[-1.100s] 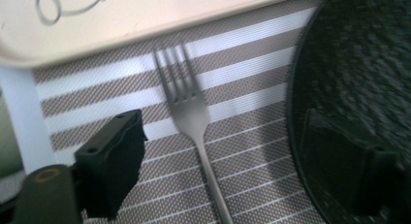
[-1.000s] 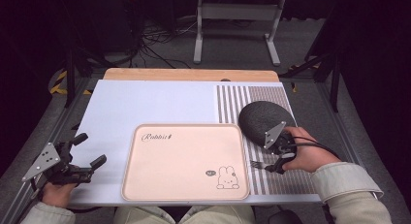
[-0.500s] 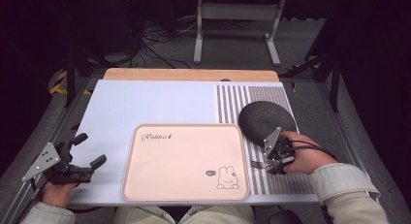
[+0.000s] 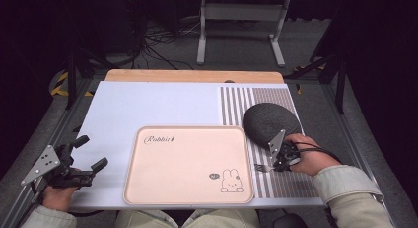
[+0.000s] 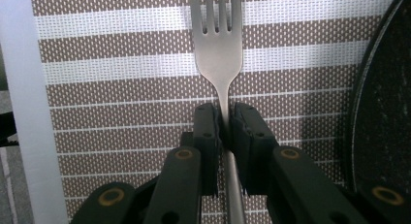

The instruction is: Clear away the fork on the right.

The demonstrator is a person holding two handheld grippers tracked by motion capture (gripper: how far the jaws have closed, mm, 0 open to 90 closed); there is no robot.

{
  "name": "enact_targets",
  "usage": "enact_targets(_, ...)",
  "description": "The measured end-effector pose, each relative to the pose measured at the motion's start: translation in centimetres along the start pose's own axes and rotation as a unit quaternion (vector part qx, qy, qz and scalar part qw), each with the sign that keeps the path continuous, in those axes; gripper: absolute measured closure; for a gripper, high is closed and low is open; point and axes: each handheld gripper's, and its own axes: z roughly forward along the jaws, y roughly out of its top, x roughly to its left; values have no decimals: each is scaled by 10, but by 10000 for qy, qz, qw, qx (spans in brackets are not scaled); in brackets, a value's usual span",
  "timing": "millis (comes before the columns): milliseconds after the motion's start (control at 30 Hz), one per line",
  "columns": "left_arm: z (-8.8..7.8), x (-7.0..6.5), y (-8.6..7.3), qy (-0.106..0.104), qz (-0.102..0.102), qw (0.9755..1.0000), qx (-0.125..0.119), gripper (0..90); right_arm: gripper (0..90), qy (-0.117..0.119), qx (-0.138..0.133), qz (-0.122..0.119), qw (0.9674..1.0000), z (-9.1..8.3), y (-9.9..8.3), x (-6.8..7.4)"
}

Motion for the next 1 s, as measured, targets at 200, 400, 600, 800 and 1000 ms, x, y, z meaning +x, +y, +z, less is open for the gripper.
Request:
enact_targets(200, -1, 0, 0, -23, 23, 10000, 25, 0, 850, 65, 85, -289, 9995, 0, 2, -2)
enact_targets(400, 0, 0, 0, -17, 32, 10000, 24, 0, 854, 105, 156, -355, 9992, 0, 4, -3)
enact_targets(600, 0, 0, 0, -16, 38, 10000, 35, 1, 864, 101, 151, -261, 9995, 0, 4, -3)
enact_targets(800, 0, 0, 0, -13, 34, 10000, 39, 1, 865, 60, 107, -77, 9999, -1, 3, -1)
enact_targets(1000, 0, 0, 0, -13, 36, 10000, 48, 1, 865, -55, -159, 102, 9998, -10, 0, 2)
